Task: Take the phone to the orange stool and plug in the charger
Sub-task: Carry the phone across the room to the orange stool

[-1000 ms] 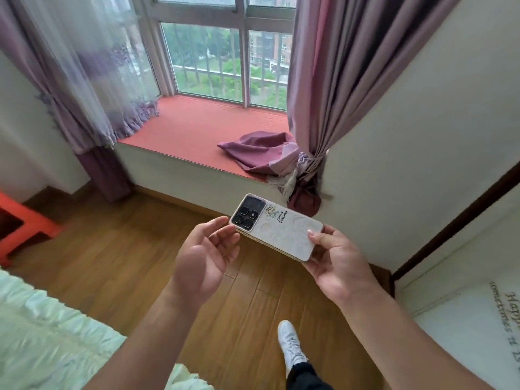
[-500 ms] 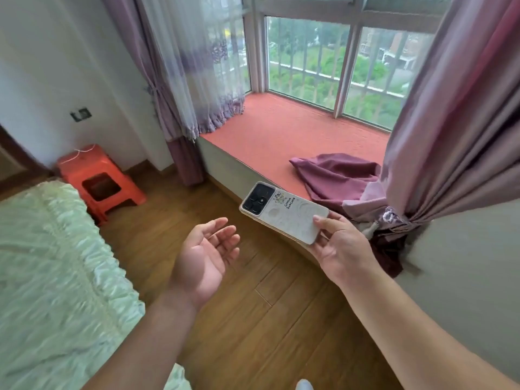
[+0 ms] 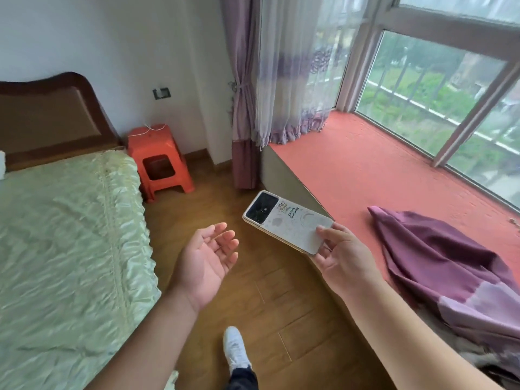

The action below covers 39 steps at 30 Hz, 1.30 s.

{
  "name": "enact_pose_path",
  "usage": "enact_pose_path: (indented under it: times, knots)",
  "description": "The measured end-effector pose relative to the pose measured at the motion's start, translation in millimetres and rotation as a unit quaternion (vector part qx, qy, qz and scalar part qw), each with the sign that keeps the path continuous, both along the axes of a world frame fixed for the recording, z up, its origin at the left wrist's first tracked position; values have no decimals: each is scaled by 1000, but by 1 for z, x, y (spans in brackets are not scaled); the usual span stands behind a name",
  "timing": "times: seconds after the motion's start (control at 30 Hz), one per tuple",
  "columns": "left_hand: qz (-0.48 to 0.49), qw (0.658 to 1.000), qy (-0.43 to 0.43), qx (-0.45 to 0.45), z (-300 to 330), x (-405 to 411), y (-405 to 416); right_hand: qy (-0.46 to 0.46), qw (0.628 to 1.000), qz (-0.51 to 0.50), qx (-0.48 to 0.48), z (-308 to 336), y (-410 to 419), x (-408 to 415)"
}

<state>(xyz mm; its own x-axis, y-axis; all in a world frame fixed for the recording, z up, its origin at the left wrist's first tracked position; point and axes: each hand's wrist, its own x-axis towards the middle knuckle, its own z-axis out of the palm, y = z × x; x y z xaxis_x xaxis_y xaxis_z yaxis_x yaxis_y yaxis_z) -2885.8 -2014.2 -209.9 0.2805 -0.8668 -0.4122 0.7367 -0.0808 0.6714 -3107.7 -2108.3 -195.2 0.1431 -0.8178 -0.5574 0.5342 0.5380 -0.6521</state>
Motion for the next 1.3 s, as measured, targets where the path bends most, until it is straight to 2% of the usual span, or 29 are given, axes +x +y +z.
enact_pose_path:
  times: [0.2, 0.37, 0.67, 0.93, 1.17, 1.3]
  knots:
    - [14, 1000, 27, 8, 2, 98, -96, 28, 999, 26, -1, 2, -97, 119]
    - [26, 999, 16, 14, 10, 165, -148, 13, 998, 53, -20, 13, -161, 202]
    - [112, 993, 9, 37, 7, 289, -221, -30, 986, 162, -26, 2, -266, 339]
    - [170, 983, -18, 72, -11, 404, -351, -50, 965, 256, -32, -24, -405, 462]
    - [186, 977, -44, 97, 5, 491, -463, -37, 955, 290, -44, -2, -526, 555]
    - [220, 971, -24, 86, 13, 542, -505, -54, 952, 301, -30, 8, -573, 609]
